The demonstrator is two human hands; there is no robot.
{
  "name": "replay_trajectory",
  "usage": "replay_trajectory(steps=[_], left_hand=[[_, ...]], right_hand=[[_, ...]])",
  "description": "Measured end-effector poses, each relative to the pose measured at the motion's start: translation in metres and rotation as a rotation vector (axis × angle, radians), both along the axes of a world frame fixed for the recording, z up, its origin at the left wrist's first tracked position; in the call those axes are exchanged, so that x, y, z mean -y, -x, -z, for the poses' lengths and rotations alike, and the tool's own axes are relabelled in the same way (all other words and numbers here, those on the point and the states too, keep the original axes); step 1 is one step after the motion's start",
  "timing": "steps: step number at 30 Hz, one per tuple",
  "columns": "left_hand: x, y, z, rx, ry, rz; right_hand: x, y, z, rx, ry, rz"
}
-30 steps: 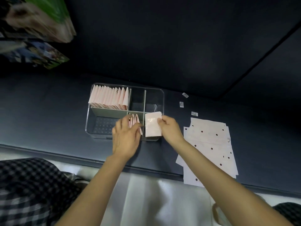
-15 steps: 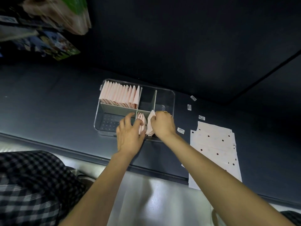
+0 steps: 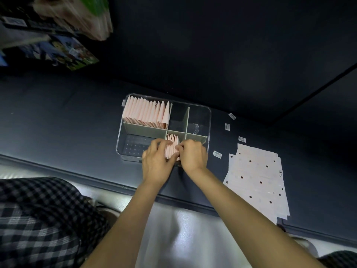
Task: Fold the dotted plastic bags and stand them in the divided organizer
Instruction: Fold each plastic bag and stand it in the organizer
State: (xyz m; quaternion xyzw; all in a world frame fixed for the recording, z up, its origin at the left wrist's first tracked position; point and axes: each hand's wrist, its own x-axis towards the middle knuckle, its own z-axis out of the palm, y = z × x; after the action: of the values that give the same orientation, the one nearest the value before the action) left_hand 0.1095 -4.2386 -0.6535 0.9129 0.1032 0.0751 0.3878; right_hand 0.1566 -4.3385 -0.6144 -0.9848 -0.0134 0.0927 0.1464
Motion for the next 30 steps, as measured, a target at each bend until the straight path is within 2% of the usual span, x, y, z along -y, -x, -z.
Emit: replay_trajectory(steps=[4,8,10,12,15,16,19,22,24,27,30], left_hand=[[0.001,0.001,0.003,0.008,-0.061,0.035],[0.006,-0.001,0.001,-0.008,-0.103,0.037],[0.011,0.001,-0.003,0.037,-0.087,-0.008],[0.023,0.005,-0.011,0.161,-0.100,-0.014],[0.060,0.019,-0.019,0.301,-0.060,0.215],[0.074,0.026,-0.019,0.269,-0.034,0.336],[0.112,0.052,-0.005,0.021,-0.022,0.682],[0.131,0.070,0.019,-0.098,-0.173,0.884],[0.136,0.075,0.029,-0.115,-0.277,0.964],[0.139,0.080,0.037,-0.113,-0.390,0.980],[0.143,0.078,0.034,-0.030,-0.373,0.937]], right_hand=[[0.008,0.004,0.002,-0.009,-0.114,0.089],[0.041,0.020,-0.002,0.111,-0.323,0.026],[0.077,0.033,0.000,0.144,-0.333,-0.047],[0.127,0.052,0.005,0.110,-0.256,-0.096],[0.201,0.088,0.015,-0.048,-0.092,-0.138],[0.222,0.101,0.020,-0.106,-0.048,-0.152],[0.269,0.132,0.035,-0.188,0.098,-0.237],[0.292,0.151,0.046,-0.183,0.197,-0.319],[0.297,0.157,0.054,-0.124,0.217,-0.335],[0.299,0.160,0.059,-0.059,0.111,-0.307],[0.308,0.156,0.061,0.015,0.049,-0.352]])
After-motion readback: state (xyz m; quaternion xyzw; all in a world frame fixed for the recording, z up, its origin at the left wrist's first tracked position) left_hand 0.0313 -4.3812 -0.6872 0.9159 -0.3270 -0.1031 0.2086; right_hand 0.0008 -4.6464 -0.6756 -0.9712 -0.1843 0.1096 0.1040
